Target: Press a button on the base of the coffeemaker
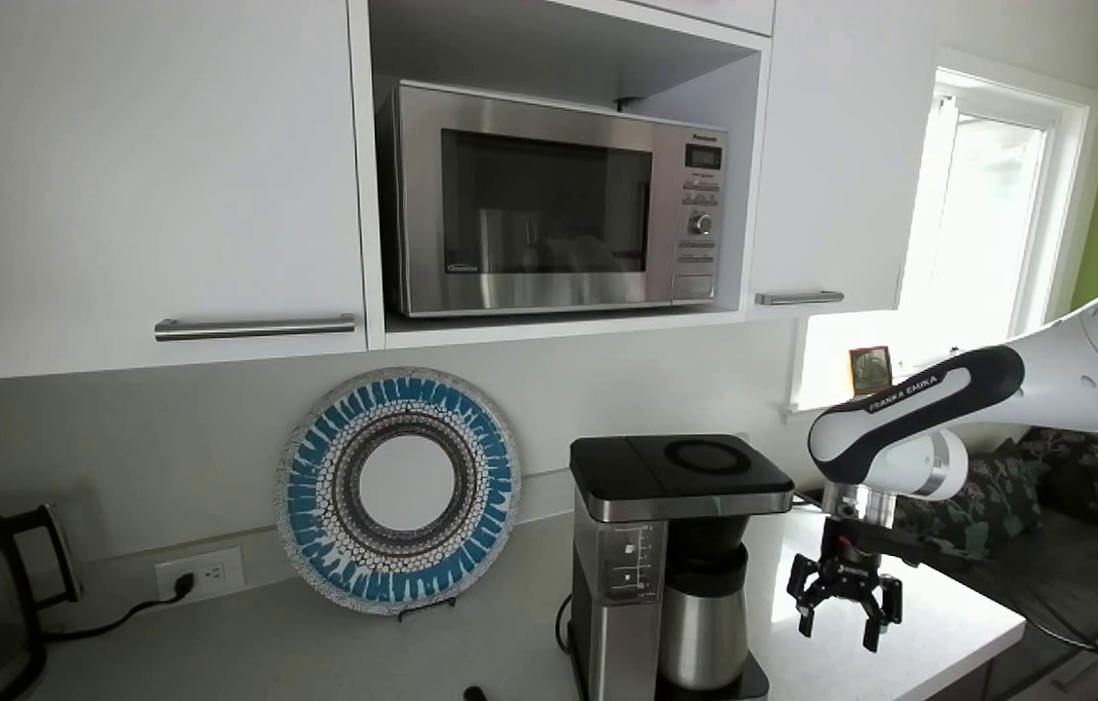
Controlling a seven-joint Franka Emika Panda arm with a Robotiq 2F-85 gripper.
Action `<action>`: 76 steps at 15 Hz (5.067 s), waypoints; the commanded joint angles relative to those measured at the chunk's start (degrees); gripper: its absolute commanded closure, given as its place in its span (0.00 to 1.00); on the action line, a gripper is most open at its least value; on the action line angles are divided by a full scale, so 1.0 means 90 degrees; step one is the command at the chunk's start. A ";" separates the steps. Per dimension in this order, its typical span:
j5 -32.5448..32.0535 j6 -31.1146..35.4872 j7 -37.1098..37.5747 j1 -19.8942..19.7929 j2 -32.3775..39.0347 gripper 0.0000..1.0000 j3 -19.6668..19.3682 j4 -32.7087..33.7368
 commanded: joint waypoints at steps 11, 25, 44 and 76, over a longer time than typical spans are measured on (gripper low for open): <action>0.1012 0.0758 0.1688 -0.0143 0.0659 0.26 -0.0027 0.0199; 0.3437 0.0795 0.2907 -0.0120 0.1655 1.00 0.0037 0.0707; 0.4432 0.0463 0.2812 -0.0130 0.2087 1.00 0.0010 0.0912; 0.5180 -0.0254 0.3149 -0.0242 0.2331 1.00 -0.0058 0.1040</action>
